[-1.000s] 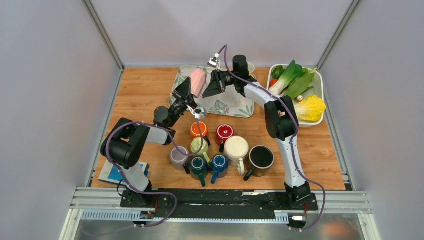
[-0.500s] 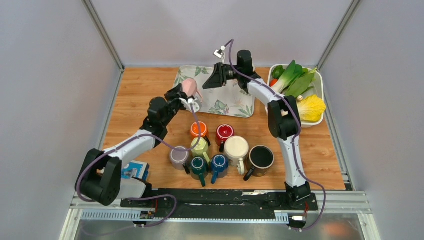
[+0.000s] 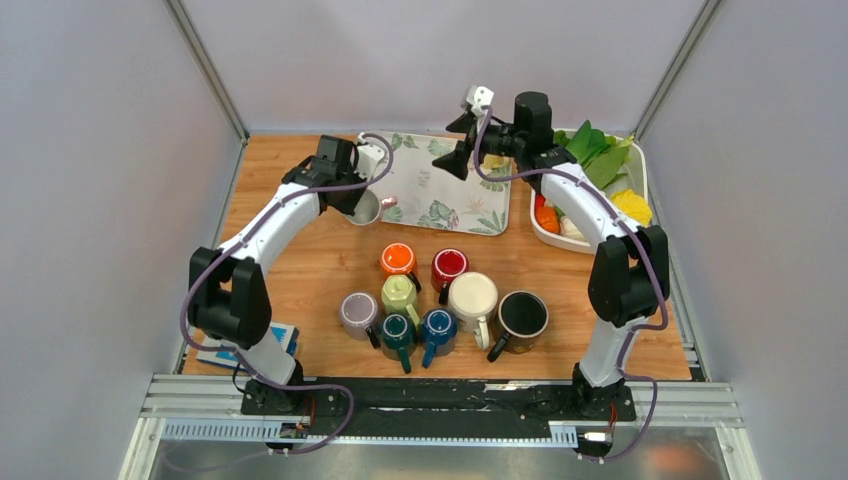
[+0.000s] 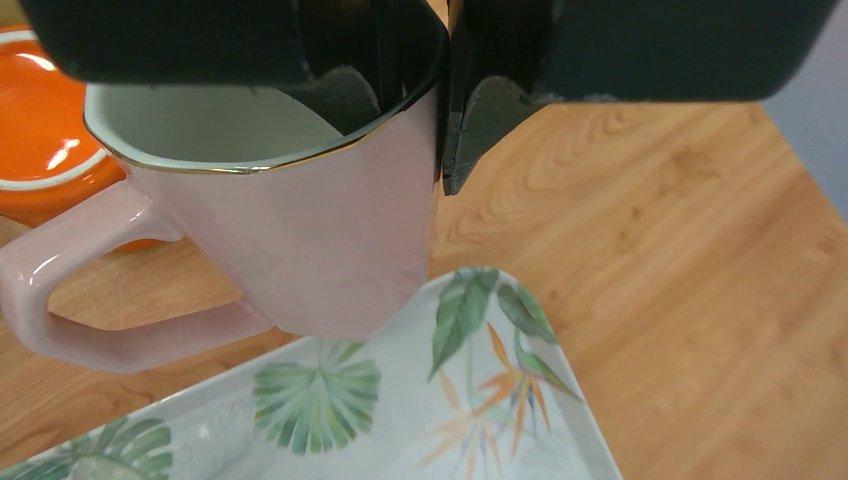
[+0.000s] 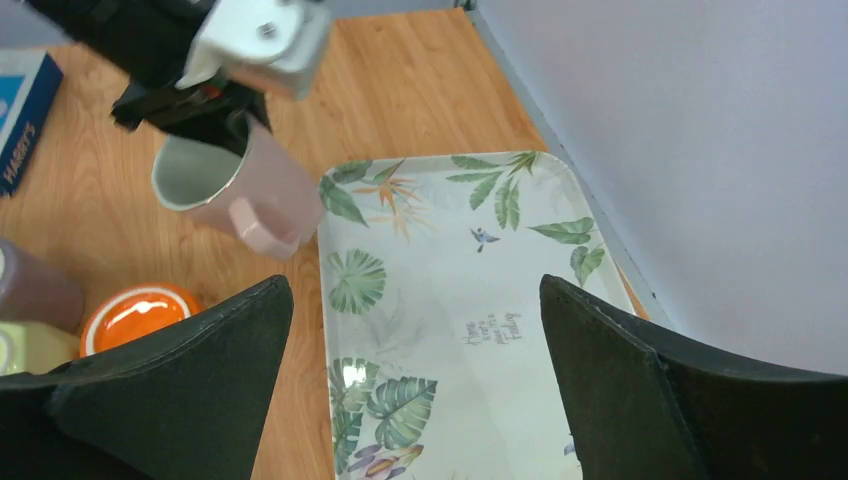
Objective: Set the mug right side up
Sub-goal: Place the cup on the tray.
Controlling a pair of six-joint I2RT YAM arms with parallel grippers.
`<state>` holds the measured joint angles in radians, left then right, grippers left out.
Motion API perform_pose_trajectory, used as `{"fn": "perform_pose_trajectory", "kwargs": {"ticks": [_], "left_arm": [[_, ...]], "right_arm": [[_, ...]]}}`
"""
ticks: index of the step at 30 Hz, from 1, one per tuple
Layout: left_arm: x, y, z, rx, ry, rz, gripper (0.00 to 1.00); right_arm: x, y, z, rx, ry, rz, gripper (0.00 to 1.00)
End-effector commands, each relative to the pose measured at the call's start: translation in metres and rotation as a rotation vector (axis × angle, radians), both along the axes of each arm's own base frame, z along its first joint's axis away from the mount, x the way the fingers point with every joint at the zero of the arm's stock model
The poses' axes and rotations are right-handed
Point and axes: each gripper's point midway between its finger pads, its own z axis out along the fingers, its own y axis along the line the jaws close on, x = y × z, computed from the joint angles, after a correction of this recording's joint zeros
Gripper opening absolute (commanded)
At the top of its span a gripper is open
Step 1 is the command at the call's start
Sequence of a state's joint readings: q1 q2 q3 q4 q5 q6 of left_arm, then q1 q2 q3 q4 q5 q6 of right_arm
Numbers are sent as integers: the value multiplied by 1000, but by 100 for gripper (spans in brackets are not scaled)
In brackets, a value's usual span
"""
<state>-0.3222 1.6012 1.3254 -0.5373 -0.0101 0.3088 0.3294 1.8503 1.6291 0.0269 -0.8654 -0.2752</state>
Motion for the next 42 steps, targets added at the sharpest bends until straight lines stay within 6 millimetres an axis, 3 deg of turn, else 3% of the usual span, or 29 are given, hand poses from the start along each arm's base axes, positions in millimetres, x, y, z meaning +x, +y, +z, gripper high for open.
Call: {"fn": "perform_pose_trajectory", "kwargs": {"ticks": [1,6,12,20,28,33,37,42], "left_arm": [[-4,-10,19,-183,123,86,0],[3,-20,13,-190,191,49,0],[-2,-33,6,-227,286,14,0],[4,-37,15,-244,253,-4,0],[17,-38,30,-169,176,-38,0],[15,-37,32,-165,176,-45,0],[16,-42,36,-189,170,-54,0],[22,-44,41,-195,147,-49,0]], "right_arm": [[-37,9,-45,-195,-118,155,100],[-61,36,-71,-294,-205,256,96],[-57,75,-92,-355,-211,276,85],[-59,107,-124,-430,-241,336,64],[-71,118,-160,-539,-253,374,53],[-73,122,-155,-535,-271,383,33],[-72,123,-160,-553,-293,390,9],[-70,121,-165,-572,-271,368,0]]}}
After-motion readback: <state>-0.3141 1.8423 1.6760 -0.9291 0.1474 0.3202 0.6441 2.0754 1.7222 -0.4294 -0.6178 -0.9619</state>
